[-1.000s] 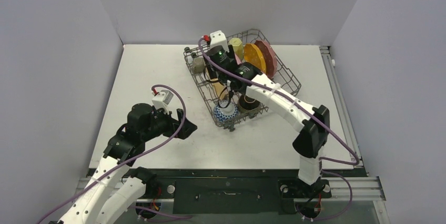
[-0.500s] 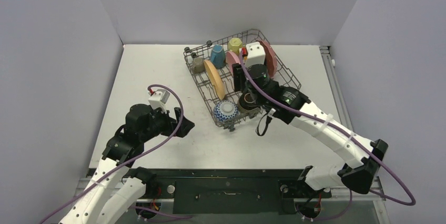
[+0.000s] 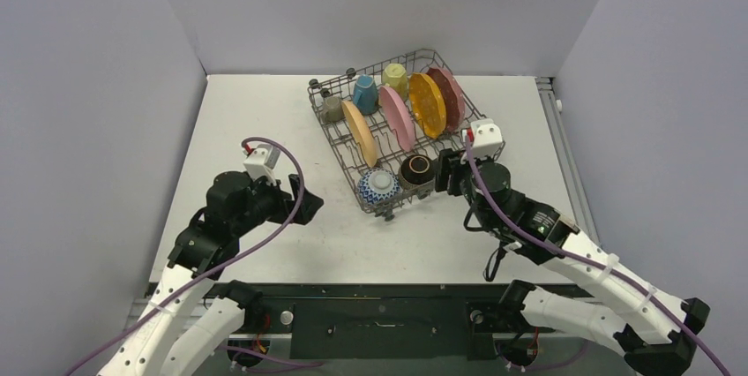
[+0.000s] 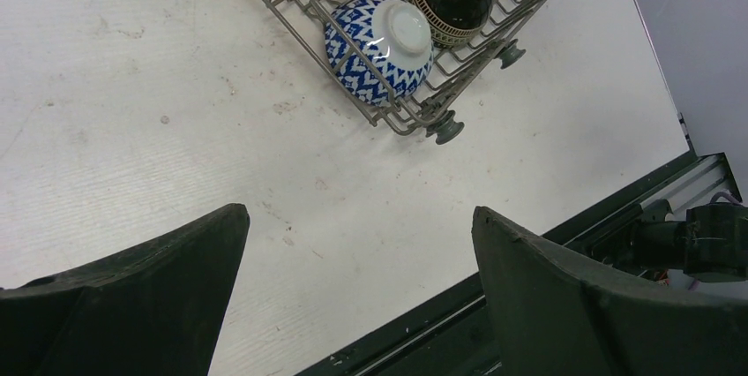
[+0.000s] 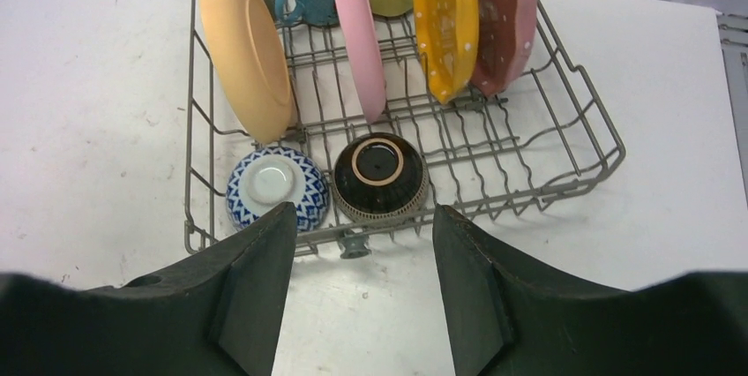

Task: Load the mixed dishes into the dish rack
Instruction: Reset both arms

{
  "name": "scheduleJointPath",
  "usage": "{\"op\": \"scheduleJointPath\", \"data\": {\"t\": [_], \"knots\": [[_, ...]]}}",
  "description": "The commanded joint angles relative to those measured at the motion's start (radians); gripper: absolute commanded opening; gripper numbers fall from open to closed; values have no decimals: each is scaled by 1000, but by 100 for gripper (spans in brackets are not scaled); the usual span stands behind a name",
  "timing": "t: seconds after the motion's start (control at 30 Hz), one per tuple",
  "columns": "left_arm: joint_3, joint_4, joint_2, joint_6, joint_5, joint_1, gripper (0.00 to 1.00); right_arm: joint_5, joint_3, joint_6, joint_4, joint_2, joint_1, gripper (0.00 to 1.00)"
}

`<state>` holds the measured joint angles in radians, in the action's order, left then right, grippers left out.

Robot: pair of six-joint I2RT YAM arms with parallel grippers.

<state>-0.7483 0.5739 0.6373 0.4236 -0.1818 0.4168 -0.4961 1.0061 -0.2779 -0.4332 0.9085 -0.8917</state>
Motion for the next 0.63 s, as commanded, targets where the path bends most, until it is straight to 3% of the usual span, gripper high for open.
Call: {"op": "scheduleJointPath", "data": {"t": [0.0,0.33,0.6], "knots": [[-60,-54,1,-20,31,-6,96,-36,-83,-24,51,-117,-5,54],[-70,-91,7,-32,58,-5,96,-17,-262,-48,74,-319,-7,54],[-68,-80,13,-33,93,-6,96,-13,-246,-53,69,-340,-7,54]]}}
